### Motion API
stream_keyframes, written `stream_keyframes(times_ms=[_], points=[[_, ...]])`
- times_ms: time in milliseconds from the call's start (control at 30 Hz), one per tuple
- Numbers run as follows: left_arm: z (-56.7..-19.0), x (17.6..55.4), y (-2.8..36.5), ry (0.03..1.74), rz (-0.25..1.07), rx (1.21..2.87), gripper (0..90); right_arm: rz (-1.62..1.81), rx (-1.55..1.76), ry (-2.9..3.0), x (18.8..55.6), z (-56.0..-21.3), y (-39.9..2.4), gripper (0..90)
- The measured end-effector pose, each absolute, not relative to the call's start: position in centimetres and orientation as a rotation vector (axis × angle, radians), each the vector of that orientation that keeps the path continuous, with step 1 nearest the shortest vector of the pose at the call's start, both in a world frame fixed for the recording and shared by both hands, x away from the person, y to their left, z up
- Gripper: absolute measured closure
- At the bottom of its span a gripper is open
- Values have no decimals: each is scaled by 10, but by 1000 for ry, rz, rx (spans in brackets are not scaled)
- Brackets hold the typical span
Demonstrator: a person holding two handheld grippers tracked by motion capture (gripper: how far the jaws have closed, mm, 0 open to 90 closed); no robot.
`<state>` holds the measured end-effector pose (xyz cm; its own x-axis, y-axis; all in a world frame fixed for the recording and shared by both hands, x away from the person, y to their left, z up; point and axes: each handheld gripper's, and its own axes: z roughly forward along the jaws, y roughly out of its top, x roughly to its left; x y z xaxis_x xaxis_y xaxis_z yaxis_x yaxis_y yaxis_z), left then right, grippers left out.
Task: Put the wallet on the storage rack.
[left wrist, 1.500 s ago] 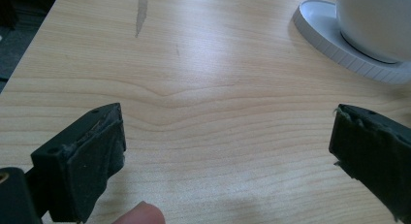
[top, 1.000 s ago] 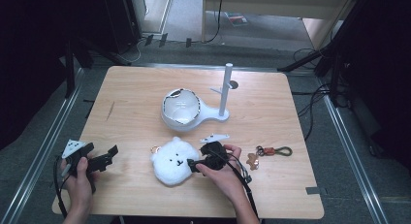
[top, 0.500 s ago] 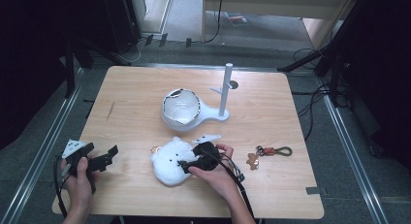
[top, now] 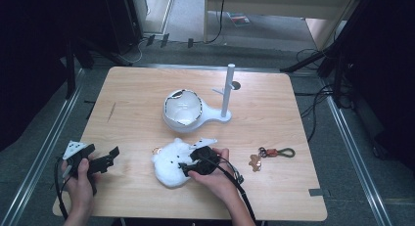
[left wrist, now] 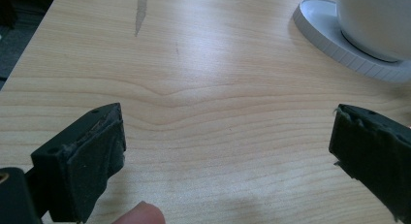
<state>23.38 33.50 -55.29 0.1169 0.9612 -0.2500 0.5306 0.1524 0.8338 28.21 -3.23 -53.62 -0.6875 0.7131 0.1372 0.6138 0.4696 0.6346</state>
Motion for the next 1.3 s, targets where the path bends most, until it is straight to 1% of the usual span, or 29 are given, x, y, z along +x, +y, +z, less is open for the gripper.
stream_keyframes(times_ms=[133, 233, 267, 367, 433, 533, 667, 900, 1033, 1300], points=[[-553, 234, 335, 1532, 603, 1506, 5, 998, 1161, 2548, 280, -536, -30, 331], [-553, 234, 335, 1532, 601, 1507, 4, 987, 1176, 2546, 279, -536, -29, 364], [-553, 234, 335, 1532, 601, 1506, 5, 987, 1177, 2547, 279, -535, -29, 388], [-553, 234, 335, 1533, 600, 1506, 5, 1017, 1183, 2550, 279, -535, -31, 530], [-553, 234, 335, 1533, 600, 1508, 5, 1044, 1203, 2536, 280, -536, -33, 604], [-553, 234, 334, 1533, 602, 1509, 5, 1089, 1214, 2524, 281, -538, -37, 677], [-553, 234, 335, 1532, 600, 1510, 5, 1087, 1217, 2508, 279, -537, -37, 743], [-553, 234, 335, 1531, 597, 1506, 5, 1076, 1292, 2479, 275, -533, -35, 784], [-553, 234, 335, 1533, 596, 1503, 5, 1131, 1341, 2465, 268, -528, -37, 789], [-553, 234, 335, 1538, 594, 1499, 5, 1262, 1396, 2345, 246, -507, -45, 788]])
